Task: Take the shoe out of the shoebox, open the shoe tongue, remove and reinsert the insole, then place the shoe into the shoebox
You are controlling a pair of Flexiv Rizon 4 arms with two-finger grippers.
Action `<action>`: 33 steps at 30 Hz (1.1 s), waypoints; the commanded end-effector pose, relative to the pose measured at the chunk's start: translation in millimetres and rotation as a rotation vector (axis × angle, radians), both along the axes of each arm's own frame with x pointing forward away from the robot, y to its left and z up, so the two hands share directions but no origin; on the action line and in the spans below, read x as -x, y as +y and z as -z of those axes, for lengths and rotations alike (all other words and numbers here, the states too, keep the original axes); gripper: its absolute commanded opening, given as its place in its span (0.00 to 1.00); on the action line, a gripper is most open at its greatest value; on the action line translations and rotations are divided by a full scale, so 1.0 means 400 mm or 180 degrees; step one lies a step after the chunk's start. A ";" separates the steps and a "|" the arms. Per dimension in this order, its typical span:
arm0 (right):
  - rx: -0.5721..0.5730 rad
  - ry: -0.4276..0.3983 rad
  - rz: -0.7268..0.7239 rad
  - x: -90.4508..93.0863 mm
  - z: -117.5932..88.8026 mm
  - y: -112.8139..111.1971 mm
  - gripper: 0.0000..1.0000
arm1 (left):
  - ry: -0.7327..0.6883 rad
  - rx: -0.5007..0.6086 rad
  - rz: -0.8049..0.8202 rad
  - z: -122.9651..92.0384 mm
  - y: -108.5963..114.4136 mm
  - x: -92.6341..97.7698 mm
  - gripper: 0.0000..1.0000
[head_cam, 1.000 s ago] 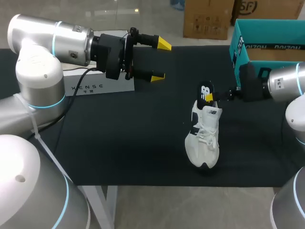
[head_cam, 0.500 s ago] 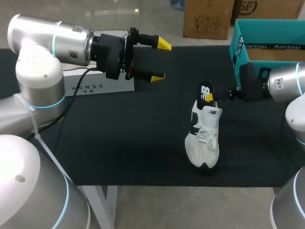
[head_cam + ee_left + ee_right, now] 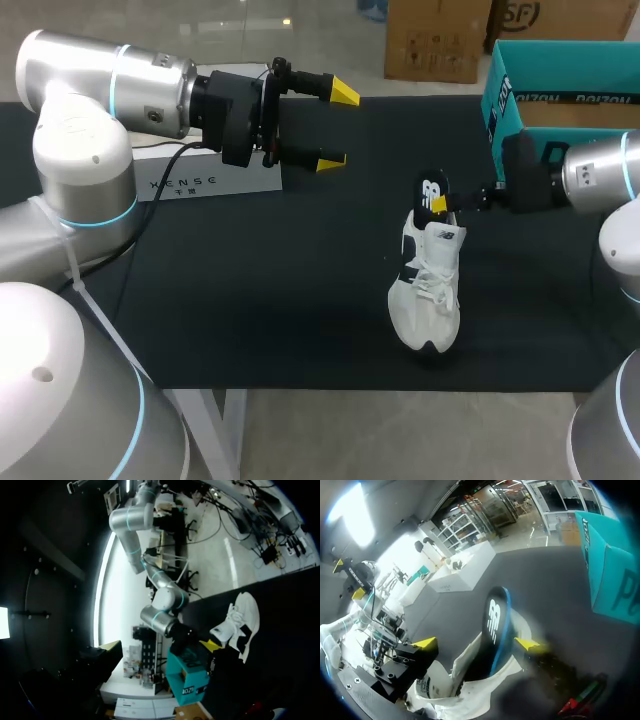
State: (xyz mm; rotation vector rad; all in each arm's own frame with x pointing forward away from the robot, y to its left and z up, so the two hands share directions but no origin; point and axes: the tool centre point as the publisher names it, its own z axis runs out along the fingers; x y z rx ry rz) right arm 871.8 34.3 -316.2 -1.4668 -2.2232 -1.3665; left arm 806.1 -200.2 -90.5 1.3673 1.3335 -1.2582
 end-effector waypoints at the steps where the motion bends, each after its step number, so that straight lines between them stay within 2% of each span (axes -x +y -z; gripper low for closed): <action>1: 0.0015 0.0006 0.0006 0.001 -0.001 0.003 1.00 | -0.0002 -0.0013 0.0004 -0.002 0.000 0.000 1.00; 15: 0.0015 0.0006 0.0006 0.001 -0.001 0.003 1.00 | -0.0002 -0.0013 0.0004 -0.002 0.000 0.000 1.00; 23: -0.0090 -0.0012 0.0065 -0.037 0.001 0.005 1.00 | -0.0002 -0.0013 0.0004 -0.002 0.000 0.000 1.00; 33: -0.0103 0.0037 0.0099 -0.055 0.044 0.001 1.00 | -0.0002 -0.0013 0.0004 -0.002 0.000 0.000 1.00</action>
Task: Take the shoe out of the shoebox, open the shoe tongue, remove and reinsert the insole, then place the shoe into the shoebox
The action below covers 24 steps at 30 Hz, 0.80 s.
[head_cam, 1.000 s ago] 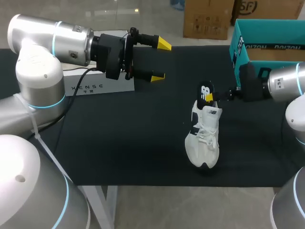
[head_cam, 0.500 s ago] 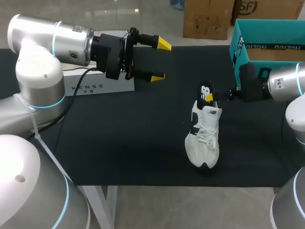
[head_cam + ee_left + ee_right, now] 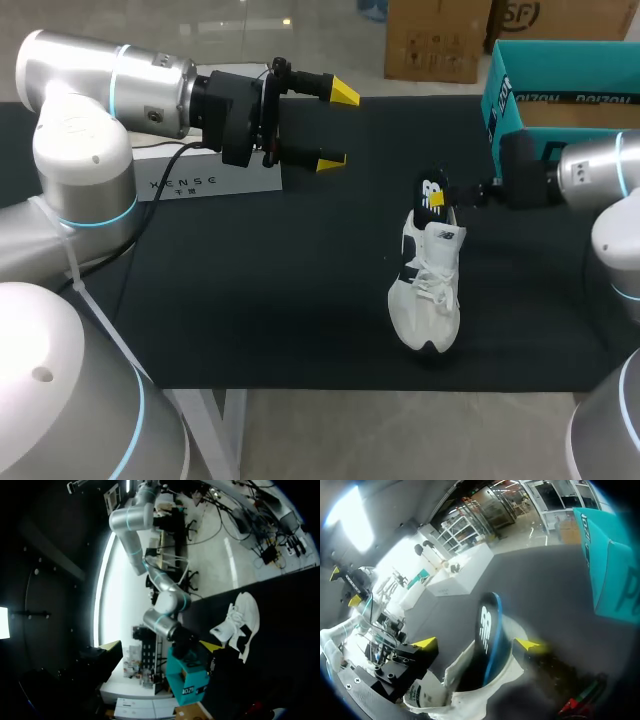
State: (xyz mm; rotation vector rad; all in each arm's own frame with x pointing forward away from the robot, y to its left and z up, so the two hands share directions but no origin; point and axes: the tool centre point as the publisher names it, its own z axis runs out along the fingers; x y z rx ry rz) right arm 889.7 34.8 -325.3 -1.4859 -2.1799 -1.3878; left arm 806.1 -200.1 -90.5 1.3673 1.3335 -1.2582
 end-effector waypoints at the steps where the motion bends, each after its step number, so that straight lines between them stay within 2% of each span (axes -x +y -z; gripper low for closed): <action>1: -0.0015 0.0006 0.0051 -0.012 0.025 -0.003 1.00 | -0.0002 -0.0013 0.0004 -0.002 0.000 0.000 1.00; 10: -0.0019 0.0003 0.0032 -0.022 0.034 0.000 1.00 | -0.0002 -0.0013 0.0004 -0.002 0.000 0.000 1.00; 11: -0.0021 0.0000 0.0025 -0.023 0.036 0.001 0.97 | -0.0002 -0.0013 0.0004 -0.002 0.000 0.000 1.00; 13: -0.0027 -0.0005 0.0015 -0.024 0.037 0.001 0.48 | -0.0002 -0.0013 0.0004 -0.002 0.000 0.000 1.00; 14: -0.0028 -0.0009 0.0009 -0.025 0.038 0.001 0.37 | -0.0002 -0.0013 0.0004 -0.002 0.000 0.000 1.00; 15: -0.0025 -0.0012 0.0005 -0.025 0.040 0.001 0.16 | -0.0002 -0.0013 0.0004 -0.002 0.000 0.000 1.00; 16: -0.0027 -0.0013 0.0004 -0.026 0.043 -0.001 0.11 | -0.0002 -0.0013 0.0004 -0.002 0.000 0.000 1.00; 24: -0.0009 0.0010 0.0026 -0.027 0.060 -0.016 0.02 | -0.0002 -0.0013 0.0004 -0.002 0.000 0.000 1.00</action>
